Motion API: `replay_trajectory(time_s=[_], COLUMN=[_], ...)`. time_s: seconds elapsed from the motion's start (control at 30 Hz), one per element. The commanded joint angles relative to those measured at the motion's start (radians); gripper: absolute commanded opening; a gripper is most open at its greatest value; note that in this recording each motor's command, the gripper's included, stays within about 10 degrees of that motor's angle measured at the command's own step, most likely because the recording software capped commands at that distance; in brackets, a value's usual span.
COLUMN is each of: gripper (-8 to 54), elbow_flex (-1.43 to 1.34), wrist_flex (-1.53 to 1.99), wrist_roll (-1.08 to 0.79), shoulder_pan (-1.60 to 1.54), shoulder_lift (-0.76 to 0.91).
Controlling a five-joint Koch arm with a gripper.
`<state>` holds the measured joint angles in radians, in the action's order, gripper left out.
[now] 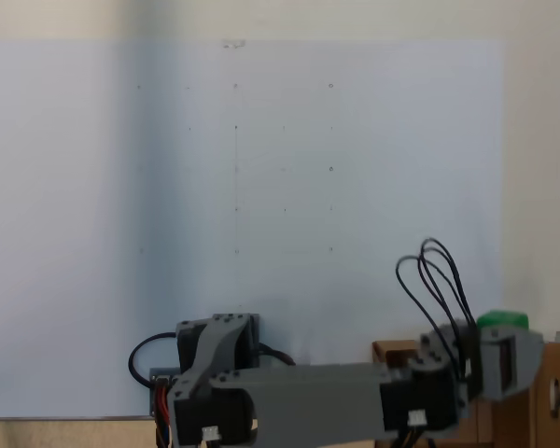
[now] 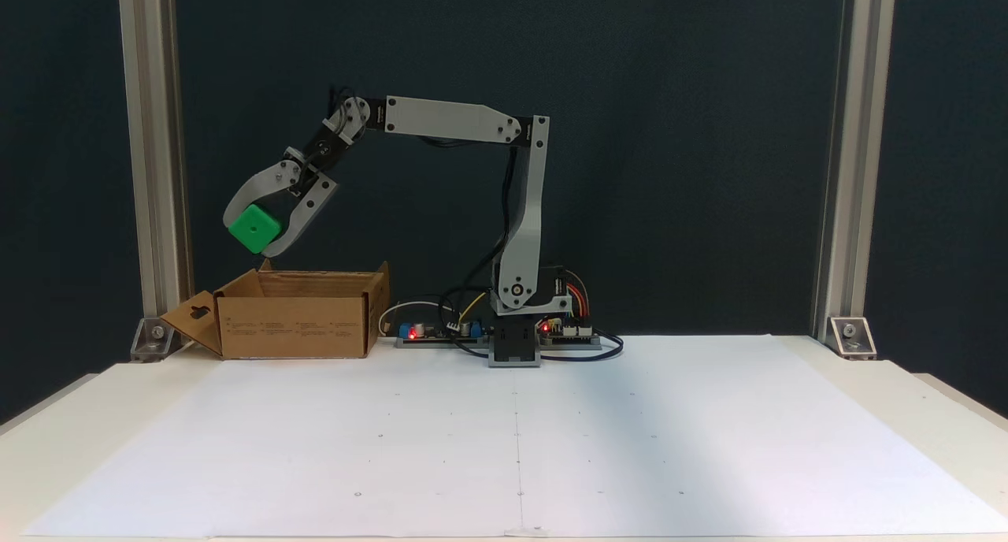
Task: Grasp a green dice and put it in the bin.
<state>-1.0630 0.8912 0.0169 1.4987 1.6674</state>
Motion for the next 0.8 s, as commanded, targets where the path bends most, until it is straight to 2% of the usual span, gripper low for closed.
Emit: replay_trajectory(time_s=[0.0,0.3,0.77], gripper=[11.4,11.4,11.4], elbow_flex=[0.029,0.029,0.029], wrist_flex=[0.008,0.311,0.278], wrist_roll=[-0.12,-0.368,-0.402], shoulder_pan=[0.061,0.239,0.304], shoulder_lift=[0.038,0.038,0.018])
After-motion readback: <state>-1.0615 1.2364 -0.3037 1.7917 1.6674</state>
